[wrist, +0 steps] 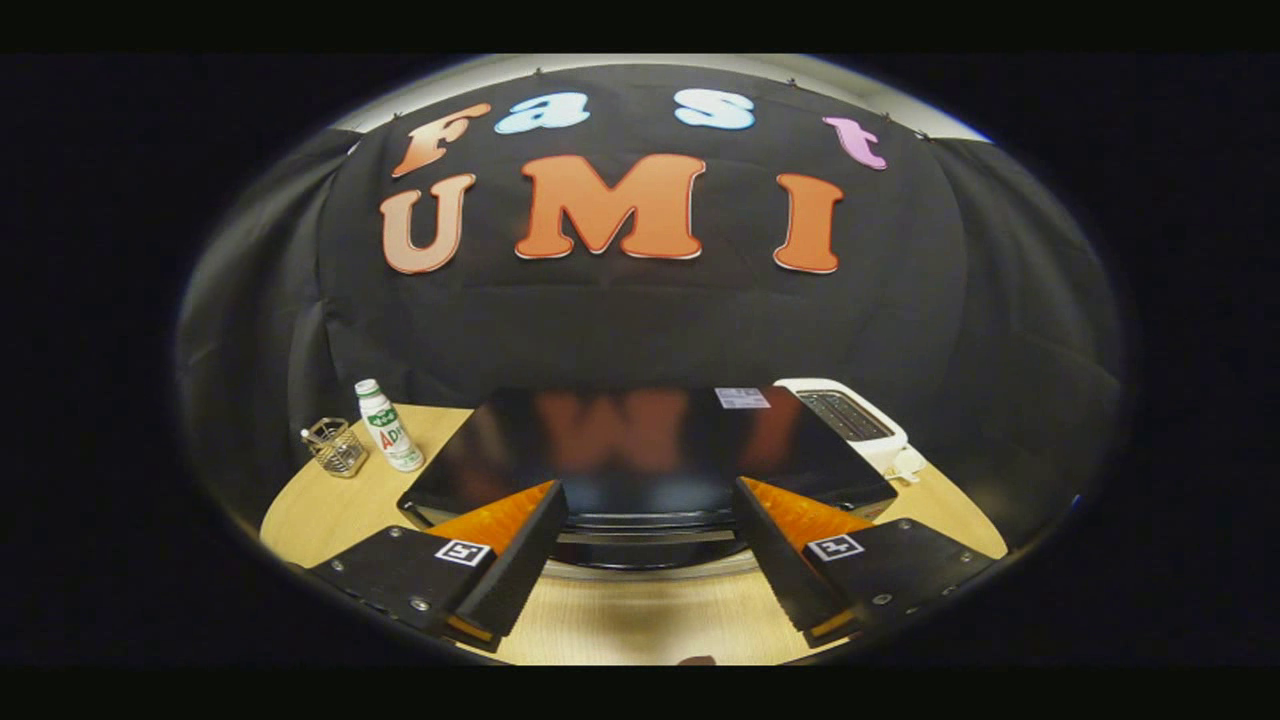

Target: Open the toaster oven, put the food inside, and close the toaster oven door.

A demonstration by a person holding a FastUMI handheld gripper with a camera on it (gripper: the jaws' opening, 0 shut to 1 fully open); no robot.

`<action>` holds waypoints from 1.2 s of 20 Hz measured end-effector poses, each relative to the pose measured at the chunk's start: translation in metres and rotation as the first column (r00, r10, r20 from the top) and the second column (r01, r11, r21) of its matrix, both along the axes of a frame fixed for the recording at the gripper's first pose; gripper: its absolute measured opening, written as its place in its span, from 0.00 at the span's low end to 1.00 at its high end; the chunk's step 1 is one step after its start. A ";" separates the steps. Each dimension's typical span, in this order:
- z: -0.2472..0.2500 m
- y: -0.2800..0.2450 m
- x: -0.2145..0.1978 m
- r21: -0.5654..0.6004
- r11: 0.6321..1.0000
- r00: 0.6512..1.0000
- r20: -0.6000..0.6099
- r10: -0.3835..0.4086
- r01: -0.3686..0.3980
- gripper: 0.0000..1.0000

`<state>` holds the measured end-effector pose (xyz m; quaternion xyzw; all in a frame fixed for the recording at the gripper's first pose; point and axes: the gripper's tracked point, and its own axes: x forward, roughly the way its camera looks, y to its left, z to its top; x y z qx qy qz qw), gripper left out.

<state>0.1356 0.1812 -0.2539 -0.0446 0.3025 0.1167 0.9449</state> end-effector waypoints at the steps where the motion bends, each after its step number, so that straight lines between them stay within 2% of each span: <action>1: -0.003 -0.001 0.000 -0.011 1.000 1.000 -0.012 0.004 -0.004 0.99; 12: -0.004 -0.006 -0.025 0.037 0.999 0.998 -0.040 0.039 -0.038 0.99; 24: -0.013 -0.032 -0.107 0.049 0.998 0.999 -0.021 0.047 -0.046 0.99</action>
